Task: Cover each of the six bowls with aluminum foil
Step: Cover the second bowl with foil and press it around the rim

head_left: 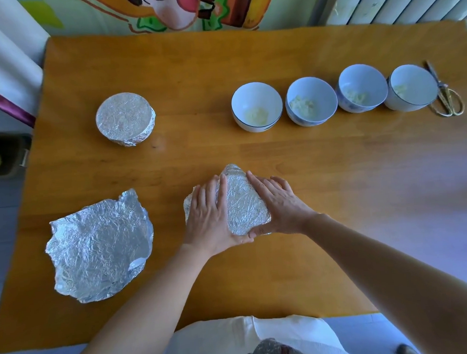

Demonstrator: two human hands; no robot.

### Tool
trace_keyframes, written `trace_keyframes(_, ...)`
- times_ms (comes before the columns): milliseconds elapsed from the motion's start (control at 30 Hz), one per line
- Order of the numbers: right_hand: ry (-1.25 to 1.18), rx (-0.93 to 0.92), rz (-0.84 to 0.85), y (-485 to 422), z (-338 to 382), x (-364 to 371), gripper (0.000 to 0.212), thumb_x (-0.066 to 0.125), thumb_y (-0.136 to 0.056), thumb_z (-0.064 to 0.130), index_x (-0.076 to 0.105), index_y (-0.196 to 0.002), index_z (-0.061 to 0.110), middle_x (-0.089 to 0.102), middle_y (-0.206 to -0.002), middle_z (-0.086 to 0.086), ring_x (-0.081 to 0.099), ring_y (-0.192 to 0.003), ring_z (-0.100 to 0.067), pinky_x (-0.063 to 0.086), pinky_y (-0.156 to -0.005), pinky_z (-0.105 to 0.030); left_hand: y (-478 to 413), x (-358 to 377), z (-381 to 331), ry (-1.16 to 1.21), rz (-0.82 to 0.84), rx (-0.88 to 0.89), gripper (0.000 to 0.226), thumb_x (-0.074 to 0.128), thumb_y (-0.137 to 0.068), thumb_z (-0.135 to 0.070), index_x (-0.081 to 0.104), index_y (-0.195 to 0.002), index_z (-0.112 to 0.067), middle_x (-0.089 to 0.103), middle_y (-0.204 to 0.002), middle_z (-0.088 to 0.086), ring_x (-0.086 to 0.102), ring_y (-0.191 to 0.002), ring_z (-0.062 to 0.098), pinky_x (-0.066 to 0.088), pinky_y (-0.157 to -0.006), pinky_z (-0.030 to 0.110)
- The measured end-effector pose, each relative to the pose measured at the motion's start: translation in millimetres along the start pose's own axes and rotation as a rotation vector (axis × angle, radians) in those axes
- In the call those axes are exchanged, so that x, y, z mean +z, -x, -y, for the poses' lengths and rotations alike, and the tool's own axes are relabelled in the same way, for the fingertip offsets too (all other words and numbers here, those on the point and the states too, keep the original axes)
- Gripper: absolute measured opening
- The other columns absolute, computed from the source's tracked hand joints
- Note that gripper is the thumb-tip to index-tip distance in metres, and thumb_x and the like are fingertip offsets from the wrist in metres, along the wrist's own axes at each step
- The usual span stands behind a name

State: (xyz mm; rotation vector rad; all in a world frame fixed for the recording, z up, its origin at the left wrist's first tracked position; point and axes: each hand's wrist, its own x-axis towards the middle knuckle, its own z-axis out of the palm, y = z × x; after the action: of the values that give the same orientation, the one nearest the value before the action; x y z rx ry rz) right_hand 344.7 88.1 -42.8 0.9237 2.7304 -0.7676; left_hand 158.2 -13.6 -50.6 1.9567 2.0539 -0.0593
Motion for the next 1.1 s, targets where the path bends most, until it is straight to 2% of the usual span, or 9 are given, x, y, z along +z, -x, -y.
trace_keyframes(167, 0.023, 0.017, 0.007, 3, 2, -1, 0.137, 0.057, -0.063, 0.085, -0.012, -0.154, 0.010, 0.021, -0.158, -0.004, 0.018, -0.146, -0.019, -0.002, -0.119, -0.038, 7, -7, 6, 0.061, 0.020, 0.049, 0.146, 0.022, -0.055, -0.107, -0.006, -0.158, -0.007, 0.000, -0.166, 0.015, 0.005, -0.153, 0.031, 0.003, -0.125, 0.044)
trace_keyframes(333, -0.014, 0.057, -0.009, 6, 7, 0, 0.140, 0.053, -0.059, 0.088, -0.012, -0.153, 0.008, 0.033, -0.150, -0.005, 0.024, -0.143, -0.020, 0.003, -0.118, -0.038, 10, -11, 10, 0.039, -0.032, 0.070, 0.127, 0.030, -0.072, -0.095, 0.016, -0.157, -0.002, 0.025, -0.160, 0.018, 0.021, -0.146, 0.032, 0.021, -0.120, 0.047)
trace_keyframes(400, -0.010, 0.061, -0.018, 7, 7, 2, 0.141, 0.052, -0.058, 0.089, -0.013, -0.153, 0.007, 0.033, -0.151, -0.006, 0.023, -0.144, -0.020, 0.005, -0.118, -0.040, 9, -11, 10, 0.043, -0.030, 0.069, 0.123, 0.033, -0.073, -0.092, 0.017, -0.156, -0.002, 0.027, -0.159, 0.018, 0.027, -0.145, 0.035, 0.025, -0.119, 0.048)
trace_keyframes(467, -0.001, 0.066, -0.018, 8, 7, 2, 0.144, 0.054, -0.056, 0.089, -0.014, -0.152, 0.007, 0.024, -0.157, -0.007, 0.014, -0.148, -0.021, 0.005, -0.119, -0.043, 9, -11, 9, 0.043, -0.023, 0.067, 0.125, 0.035, -0.072, -0.091, 0.016, -0.157, -0.002, 0.025, -0.160, 0.018, 0.029, -0.145, 0.036, 0.023, -0.119, 0.047)
trace_keyframes(533, 0.001, 0.082, -0.026, 8, 8, 0, 0.150, 0.056, -0.051, 0.091, -0.017, -0.152, 0.008, 0.004, -0.163, -0.008, -0.004, -0.151, -0.022, 0.002, -0.121, -0.047, 10, -11, 8, 0.038, -0.029, 0.056, 0.127, 0.036, -0.069, -0.093, 0.017, -0.156, -0.001, 0.026, -0.160, 0.019, 0.031, -0.144, 0.036, 0.023, -0.119, 0.047)
trace_keyframes(633, 0.029, 0.033, -0.073, 4, 12, -9, 0.152, 0.057, -0.048, 0.092, -0.017, -0.152, 0.010, -0.014, -0.163, -0.006, -0.017, -0.150, -0.020, -0.002, -0.121, -0.048, 10, -13, 9, 0.037, 0.000, 0.027, 0.137, 0.027, -0.063, -0.101, 0.018, -0.156, 0.001, 0.026, -0.160, 0.019, 0.033, -0.143, 0.036, 0.026, -0.118, 0.048)
trace_keyframes(733, 0.107, -0.069, -0.017, -6, 20, -18, 0.152, 0.066, -0.050, 0.085, -0.021, -0.152, 0.012, -0.021, -0.162, -0.003, -0.019, -0.149, -0.016, -0.002, -0.121, -0.049, 9, -12, 11, 0.040, 0.018, 0.038, 0.140, 0.026, -0.061, -0.102, 0.017, -0.156, 0.001, 0.026, -0.160, 0.019, 0.034, -0.143, 0.036, 0.025, -0.118, 0.049)
trace_keyframes(900, 0.155, -0.096, 0.128, -19, 25, -19, 0.157, 0.076, -0.049, 0.077, -0.029, -0.148, 0.016, -0.026, -0.160, 0.001, -0.024, -0.147, -0.016, -0.005, -0.121, -0.048, 8, -9, 14, 0.037, 0.034, 0.055, 0.139, 0.034, -0.060, -0.098, 0.013, -0.157, -0.001, 0.020, -0.162, 0.018, 0.031, -0.145, 0.035, 0.020, -0.119, 0.046)
trace_keyframes(1100, 0.093, -0.058, 0.160, -23, 23, -21, 0.157, 0.083, -0.049, 0.068, -0.027, -0.150, 0.020, -0.022, -0.161, 0.002, -0.019, -0.149, -0.015, 0.007, -0.121, -0.049, 5, -9, 17, 0.045, 0.052, 0.034, 0.147, 0.028, -0.056, -0.104, 0.010, -0.156, 0.001, 0.023, -0.161, 0.018, 0.031, -0.145, 0.035, 0.022, -0.119, 0.046)
